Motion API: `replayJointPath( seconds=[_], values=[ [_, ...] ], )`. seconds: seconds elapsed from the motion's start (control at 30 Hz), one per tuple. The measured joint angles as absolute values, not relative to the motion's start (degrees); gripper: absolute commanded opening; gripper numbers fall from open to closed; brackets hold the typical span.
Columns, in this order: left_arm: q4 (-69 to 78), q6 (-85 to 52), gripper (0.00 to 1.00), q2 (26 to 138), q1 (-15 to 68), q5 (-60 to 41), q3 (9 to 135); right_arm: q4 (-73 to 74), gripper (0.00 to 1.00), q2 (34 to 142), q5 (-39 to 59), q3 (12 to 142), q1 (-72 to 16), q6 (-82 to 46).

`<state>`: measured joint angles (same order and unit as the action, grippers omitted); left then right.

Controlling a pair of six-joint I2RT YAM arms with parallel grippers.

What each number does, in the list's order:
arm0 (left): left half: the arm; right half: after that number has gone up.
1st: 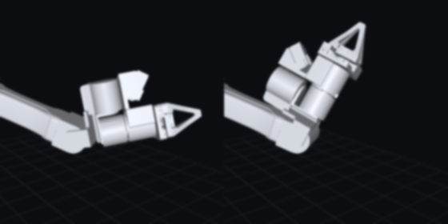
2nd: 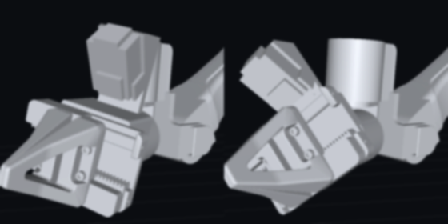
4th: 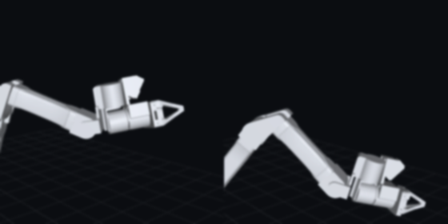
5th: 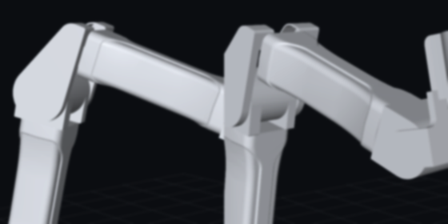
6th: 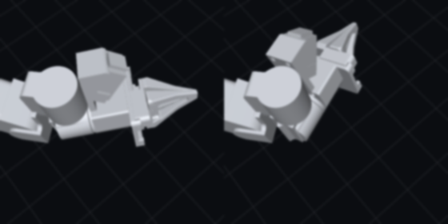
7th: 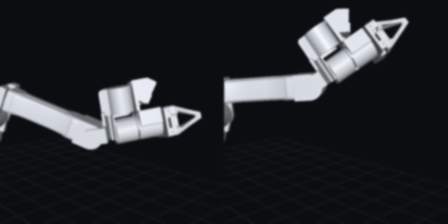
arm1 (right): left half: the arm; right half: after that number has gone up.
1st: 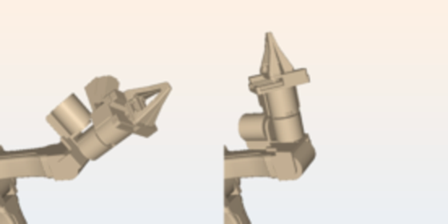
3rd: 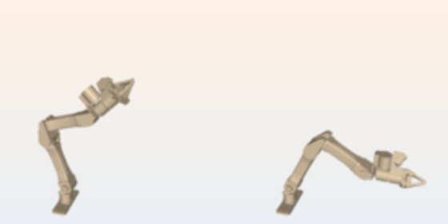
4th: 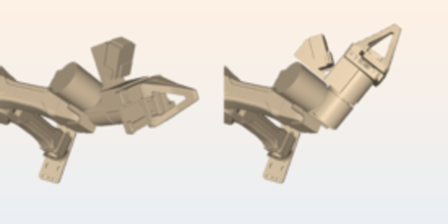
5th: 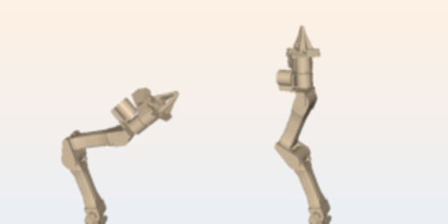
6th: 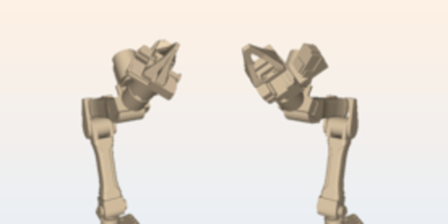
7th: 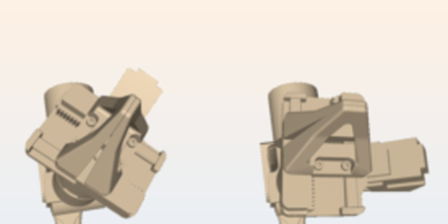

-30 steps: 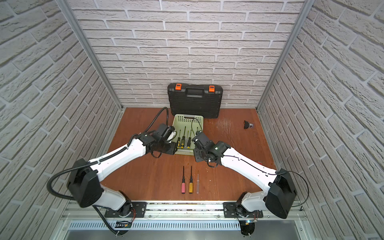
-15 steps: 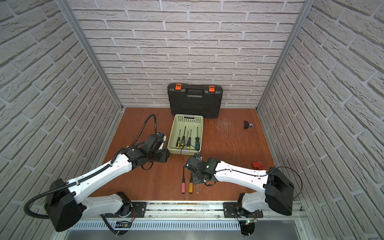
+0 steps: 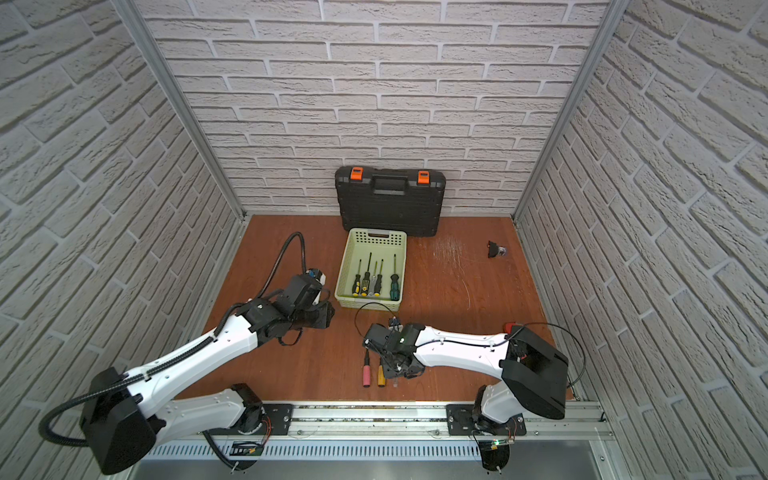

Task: Put the screwdriver in the bin
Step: 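Withdraw the left gripper while the right gripper moves over the clear screwdriver, then lower the right gripper onto the clear screwdriver handle and close it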

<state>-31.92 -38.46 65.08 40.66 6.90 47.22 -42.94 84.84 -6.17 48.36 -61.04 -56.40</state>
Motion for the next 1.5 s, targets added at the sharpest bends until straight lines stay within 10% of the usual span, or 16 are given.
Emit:
replayJointPath(
  seconds=[0.97,1.5],
  values=[
    [-33.08,-39.64,0.49,64.99,39.48,8.73,47.16,-39.24,0.06,90.45,-2.94,48.42,-61.01,-56.82],
    [-34.79,-37.93,0.49,64.62,38.17,9.39,47.99,-47.53,0.05,81.62,-4.03,50.39,-60.45,-56.73]
  ],
)
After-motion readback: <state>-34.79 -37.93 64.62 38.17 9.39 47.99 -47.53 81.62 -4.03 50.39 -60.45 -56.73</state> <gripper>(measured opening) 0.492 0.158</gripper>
